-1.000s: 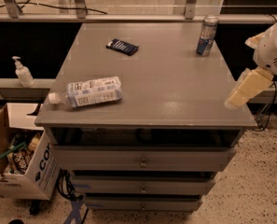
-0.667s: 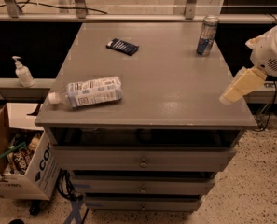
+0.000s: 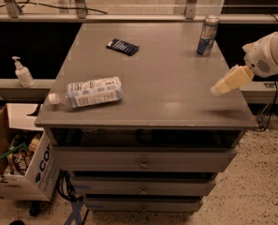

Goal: Pick redbull can

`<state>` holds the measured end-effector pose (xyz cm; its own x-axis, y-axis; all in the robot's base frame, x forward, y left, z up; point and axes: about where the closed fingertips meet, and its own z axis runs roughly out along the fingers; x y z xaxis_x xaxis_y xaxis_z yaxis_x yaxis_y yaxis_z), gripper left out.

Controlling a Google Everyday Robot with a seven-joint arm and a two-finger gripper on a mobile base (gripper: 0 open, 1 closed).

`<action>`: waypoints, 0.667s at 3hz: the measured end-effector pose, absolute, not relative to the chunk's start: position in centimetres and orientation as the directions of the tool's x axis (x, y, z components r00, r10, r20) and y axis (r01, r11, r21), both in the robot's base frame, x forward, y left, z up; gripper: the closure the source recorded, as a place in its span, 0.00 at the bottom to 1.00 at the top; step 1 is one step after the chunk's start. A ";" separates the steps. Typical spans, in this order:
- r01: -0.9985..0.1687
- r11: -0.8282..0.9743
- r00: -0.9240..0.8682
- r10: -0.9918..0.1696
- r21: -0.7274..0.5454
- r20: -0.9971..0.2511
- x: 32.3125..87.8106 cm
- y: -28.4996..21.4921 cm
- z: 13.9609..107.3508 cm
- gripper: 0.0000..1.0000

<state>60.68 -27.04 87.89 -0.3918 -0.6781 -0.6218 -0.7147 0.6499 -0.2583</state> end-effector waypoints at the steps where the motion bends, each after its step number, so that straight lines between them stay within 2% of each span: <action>1: -0.705 0.685 -0.379 -0.584 -0.185 -0.718 63.3 -26.6 86.4 0.00; 2: -0.713 0.692 -0.342 -0.485 -0.113 -0.805 65.6 -24.6 85.1 0.00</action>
Offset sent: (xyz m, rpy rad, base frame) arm 0.0729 0.0349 -0.0322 0.4132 -0.1154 0.0252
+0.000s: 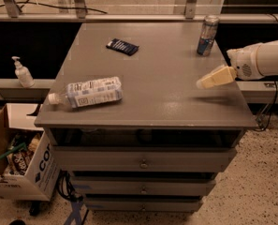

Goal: Pick redbull can

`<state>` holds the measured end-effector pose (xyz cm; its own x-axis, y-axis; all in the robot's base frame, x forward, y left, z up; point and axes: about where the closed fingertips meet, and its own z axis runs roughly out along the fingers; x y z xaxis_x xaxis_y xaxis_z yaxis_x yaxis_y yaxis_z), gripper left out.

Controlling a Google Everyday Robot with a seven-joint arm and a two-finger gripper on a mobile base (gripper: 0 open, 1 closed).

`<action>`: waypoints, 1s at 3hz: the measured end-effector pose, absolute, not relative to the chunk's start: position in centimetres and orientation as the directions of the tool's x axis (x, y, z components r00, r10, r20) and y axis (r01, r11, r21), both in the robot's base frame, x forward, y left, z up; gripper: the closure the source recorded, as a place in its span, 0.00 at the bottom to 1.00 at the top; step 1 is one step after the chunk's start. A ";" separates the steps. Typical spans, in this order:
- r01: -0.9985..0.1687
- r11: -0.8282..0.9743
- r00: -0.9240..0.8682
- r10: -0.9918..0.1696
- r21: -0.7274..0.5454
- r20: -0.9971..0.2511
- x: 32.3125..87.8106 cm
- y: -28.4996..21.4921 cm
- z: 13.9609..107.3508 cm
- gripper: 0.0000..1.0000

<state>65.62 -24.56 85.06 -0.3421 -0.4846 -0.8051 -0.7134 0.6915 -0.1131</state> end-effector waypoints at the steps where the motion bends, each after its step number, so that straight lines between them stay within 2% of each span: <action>1: -0.714 0.691 -0.342 -0.485 -0.113 -0.805 65.6 -24.6 85.1 0.00; 3: -0.650 0.753 -0.344 -0.411 -0.101 -0.844 68.5 -25.0 83.9 0.00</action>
Offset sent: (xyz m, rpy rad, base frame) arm 0.0173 -0.0153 -0.0139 0.0606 -0.0079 -0.1013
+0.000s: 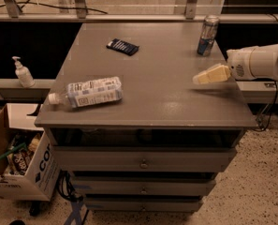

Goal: Pick redbull can

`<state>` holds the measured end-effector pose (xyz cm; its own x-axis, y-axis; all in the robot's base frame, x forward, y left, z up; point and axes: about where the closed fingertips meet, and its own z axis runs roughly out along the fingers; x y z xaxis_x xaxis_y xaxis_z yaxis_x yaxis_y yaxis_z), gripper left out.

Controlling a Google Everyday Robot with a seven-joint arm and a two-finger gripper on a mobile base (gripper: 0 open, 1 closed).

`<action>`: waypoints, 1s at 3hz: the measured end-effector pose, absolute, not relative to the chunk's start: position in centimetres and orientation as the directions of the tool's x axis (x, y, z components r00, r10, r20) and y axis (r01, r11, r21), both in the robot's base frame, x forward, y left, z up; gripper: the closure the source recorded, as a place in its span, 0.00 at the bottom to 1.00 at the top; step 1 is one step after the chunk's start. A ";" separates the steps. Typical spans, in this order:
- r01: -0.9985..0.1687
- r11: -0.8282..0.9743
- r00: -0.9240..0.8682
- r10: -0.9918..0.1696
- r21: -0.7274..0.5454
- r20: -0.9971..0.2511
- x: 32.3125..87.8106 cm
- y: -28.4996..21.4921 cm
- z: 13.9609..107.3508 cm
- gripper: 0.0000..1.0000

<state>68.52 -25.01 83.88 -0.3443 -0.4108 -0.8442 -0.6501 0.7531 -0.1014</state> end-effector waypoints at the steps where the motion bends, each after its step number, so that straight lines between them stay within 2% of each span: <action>1: -0.609 0.785 -0.311 -0.366 -0.112 -0.877 71.7 -25.2 83.4 0.00; 3: -0.538 0.838 -0.215 -0.239 -0.090 -0.947 78.5 -25.0 83.9 0.00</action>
Offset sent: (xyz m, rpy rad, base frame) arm 0.1047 -0.0122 -0.0008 0.1440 -0.2074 -0.1479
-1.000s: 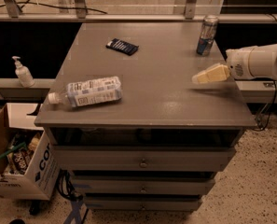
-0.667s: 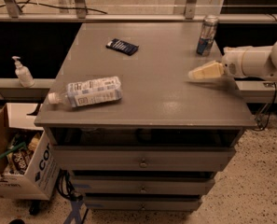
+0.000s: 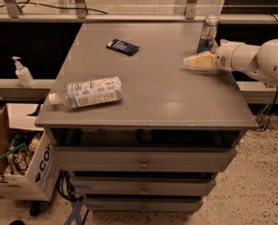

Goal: Pick redbull can

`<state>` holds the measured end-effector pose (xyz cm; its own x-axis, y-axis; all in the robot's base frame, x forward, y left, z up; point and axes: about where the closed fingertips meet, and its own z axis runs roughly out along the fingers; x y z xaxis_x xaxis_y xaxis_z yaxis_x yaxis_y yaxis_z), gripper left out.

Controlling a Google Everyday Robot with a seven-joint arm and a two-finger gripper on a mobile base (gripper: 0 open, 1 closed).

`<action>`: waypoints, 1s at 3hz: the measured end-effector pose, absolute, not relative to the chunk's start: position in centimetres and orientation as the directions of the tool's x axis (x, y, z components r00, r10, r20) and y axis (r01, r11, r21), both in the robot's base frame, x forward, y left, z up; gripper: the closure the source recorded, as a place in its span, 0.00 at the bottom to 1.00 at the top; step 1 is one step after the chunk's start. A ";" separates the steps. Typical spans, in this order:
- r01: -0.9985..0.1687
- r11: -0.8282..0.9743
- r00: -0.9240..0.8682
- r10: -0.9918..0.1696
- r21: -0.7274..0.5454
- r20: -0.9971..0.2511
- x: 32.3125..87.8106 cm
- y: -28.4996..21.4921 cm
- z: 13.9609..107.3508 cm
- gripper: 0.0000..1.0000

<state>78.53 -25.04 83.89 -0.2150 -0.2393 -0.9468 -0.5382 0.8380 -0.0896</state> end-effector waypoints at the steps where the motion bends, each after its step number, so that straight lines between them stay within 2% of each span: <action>1: -0.511 0.855 -0.139 -0.181 -0.086 -0.974 81.6 -25.3 86.2 0.00; 2: -0.498 0.864 -0.100 -0.146 -0.078 -0.984 83.8 -25.3 87.5 0.15; 3: -0.498 0.864 -0.078 -0.131 -0.075 -0.988 84.7 -25.3 88.2 0.37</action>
Offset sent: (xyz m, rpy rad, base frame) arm 0.0762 -0.0099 0.0534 0.1266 -0.1745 -0.0557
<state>84.72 -25.35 88.19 -0.0783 -0.1308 -0.9883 -0.4977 0.8641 -0.0749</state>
